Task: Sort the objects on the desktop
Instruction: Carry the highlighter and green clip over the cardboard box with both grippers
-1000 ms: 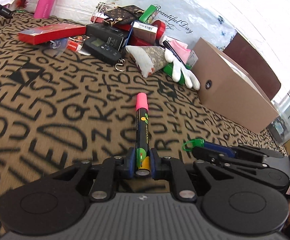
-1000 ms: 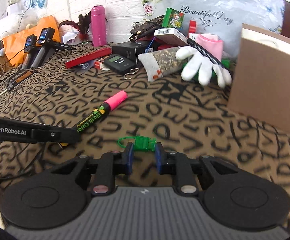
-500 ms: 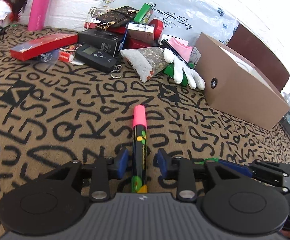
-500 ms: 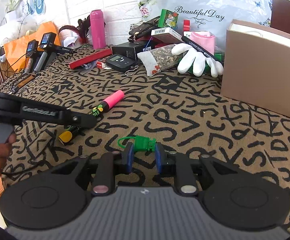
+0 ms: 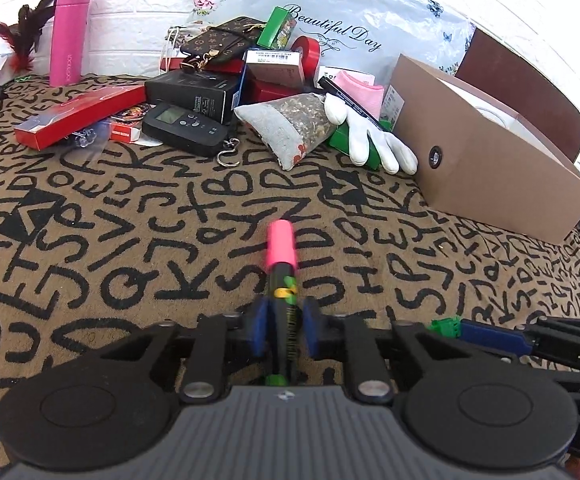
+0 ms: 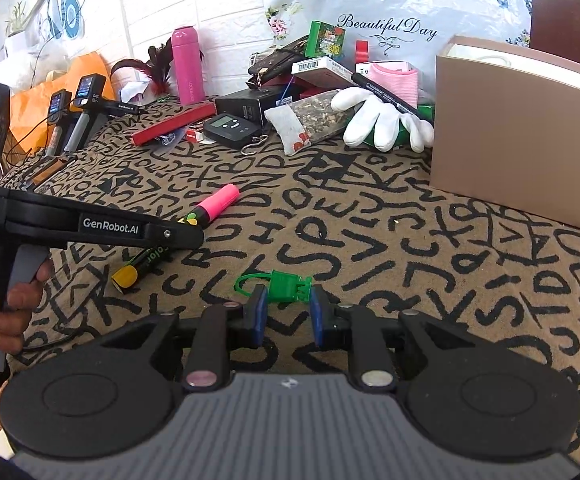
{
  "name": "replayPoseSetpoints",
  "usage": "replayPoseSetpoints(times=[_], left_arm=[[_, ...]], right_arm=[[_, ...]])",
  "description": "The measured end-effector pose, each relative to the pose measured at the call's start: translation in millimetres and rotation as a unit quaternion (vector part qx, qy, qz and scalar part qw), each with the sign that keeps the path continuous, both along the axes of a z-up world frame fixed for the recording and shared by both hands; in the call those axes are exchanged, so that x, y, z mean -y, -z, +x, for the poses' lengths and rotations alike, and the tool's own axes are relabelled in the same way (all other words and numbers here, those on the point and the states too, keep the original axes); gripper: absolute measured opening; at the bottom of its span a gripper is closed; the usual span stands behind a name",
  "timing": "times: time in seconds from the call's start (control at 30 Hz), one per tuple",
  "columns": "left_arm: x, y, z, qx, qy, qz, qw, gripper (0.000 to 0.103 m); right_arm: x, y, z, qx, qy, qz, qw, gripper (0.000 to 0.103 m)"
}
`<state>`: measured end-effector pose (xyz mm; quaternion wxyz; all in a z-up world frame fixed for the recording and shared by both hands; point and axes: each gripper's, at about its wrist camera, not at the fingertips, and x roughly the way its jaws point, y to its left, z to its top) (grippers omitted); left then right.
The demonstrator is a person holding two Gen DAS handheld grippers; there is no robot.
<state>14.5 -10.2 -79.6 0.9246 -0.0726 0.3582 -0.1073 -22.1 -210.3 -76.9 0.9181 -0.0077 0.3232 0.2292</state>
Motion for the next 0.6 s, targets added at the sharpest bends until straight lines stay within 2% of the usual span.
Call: replayPoseSetpoints(times=[0.27, 0.6], left_arm=[[2.8, -13.4, -8.8, 0.007, 0.009, -0.043, 0.9990, 0.015], [31.9, -60.3, -9.1, 0.067, 0.066, -0.073, 0.9929, 0.015]], right_arm=[[5.9, -3.9, -2.3, 0.007, 0.009, 0.007, 1.000, 0.021], [31.5, -32.3, -0.3, 0.046, 0.036, 0.030, 0.998, 0.021]])
